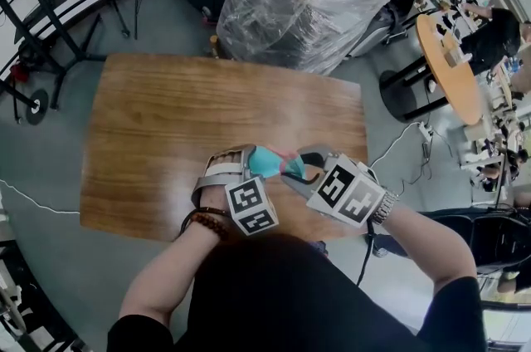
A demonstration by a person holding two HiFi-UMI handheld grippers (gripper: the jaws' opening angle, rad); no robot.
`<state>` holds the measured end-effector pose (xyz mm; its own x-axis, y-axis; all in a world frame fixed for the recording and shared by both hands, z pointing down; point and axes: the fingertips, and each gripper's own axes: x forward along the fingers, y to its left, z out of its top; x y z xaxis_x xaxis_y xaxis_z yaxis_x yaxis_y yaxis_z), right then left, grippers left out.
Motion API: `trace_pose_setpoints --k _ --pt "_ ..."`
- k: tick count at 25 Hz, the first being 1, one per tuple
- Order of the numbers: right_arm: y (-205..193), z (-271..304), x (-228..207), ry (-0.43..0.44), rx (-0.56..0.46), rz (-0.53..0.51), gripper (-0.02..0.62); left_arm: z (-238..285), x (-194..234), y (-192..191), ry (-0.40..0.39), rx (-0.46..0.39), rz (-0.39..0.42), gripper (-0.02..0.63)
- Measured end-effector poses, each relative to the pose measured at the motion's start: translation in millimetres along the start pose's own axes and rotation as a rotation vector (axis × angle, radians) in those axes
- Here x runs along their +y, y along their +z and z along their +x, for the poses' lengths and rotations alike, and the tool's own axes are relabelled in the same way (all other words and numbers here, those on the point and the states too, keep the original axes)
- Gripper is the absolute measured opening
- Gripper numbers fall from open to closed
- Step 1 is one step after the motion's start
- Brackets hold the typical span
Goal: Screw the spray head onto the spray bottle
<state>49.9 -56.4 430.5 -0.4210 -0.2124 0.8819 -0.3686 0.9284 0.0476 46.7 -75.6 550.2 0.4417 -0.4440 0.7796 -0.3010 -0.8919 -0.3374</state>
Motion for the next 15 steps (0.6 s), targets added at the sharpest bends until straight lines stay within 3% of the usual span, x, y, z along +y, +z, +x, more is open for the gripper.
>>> trace_pose_setpoints --k 15 --pt "-4 1 0 -0.003 0.008 -0.043 0.118 -9 0 14 0.008 -0.035 0.012 0.377"
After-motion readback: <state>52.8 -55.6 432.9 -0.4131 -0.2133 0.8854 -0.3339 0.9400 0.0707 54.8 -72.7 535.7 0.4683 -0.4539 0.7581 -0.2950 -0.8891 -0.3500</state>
